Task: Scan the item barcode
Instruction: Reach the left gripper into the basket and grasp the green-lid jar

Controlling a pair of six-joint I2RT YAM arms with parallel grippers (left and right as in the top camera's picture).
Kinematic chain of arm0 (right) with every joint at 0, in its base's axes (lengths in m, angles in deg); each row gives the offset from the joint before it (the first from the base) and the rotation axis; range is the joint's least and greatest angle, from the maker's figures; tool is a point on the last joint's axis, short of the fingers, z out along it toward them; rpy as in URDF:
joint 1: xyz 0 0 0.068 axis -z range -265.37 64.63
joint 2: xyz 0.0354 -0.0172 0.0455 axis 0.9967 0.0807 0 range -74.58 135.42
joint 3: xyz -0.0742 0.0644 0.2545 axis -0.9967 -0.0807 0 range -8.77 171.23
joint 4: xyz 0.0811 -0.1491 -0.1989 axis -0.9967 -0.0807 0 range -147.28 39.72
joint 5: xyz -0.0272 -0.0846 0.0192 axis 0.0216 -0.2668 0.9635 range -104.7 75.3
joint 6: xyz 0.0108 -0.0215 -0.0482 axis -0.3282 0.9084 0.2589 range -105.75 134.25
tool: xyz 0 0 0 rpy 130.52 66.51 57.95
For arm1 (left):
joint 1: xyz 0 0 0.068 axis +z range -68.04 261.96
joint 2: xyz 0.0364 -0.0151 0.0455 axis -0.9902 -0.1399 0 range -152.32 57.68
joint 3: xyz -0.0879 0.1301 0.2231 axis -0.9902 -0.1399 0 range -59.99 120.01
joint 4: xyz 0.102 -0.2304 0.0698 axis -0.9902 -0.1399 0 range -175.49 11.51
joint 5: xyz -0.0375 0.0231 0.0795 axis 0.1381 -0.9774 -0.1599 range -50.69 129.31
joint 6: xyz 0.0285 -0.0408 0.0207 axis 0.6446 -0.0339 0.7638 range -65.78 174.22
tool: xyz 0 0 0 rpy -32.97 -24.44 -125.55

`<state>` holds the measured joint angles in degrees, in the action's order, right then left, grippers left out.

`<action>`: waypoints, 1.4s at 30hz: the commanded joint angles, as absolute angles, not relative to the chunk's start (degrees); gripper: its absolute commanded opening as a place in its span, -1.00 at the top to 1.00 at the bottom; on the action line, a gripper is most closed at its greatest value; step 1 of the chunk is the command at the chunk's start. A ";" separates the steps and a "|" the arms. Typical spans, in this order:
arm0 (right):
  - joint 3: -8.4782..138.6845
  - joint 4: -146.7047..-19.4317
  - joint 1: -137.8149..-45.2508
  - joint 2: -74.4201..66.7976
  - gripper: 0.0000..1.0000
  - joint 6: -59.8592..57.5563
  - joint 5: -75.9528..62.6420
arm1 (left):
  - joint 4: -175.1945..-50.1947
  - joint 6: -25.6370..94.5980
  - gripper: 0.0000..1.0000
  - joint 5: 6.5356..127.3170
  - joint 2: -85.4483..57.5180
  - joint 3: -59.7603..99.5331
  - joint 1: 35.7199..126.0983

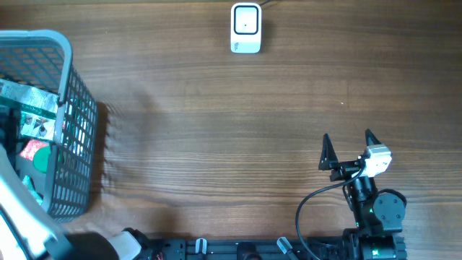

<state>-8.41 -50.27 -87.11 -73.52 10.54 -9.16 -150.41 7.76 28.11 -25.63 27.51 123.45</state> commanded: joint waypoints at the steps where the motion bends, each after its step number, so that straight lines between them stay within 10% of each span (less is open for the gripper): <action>1: -8.48 -49.97 -87.43 -73.55 -1.00 11.20 -8.85 | -151.50 7.30 -1.00 31.19 -33.52 28.02 123.08; 25: -8.48 -49.97 -87.43 -73.55 -0.99 11.20 -8.87 | -136.86 7.45 -1.00 30.91 -43.40 10.64 121.99; 33: -8.48 -49.97 -87.43 -73.55 -0.99 11.22 -8.85 | -132.66 7.43 -0.26 28.13 -43.37 9.70 121.97; 42: -8.48 -49.97 -87.43 -73.55 -1.00 11.22 -8.85 | -132.73 7.50 -0.22 28.98 -40.62 9.79 121.97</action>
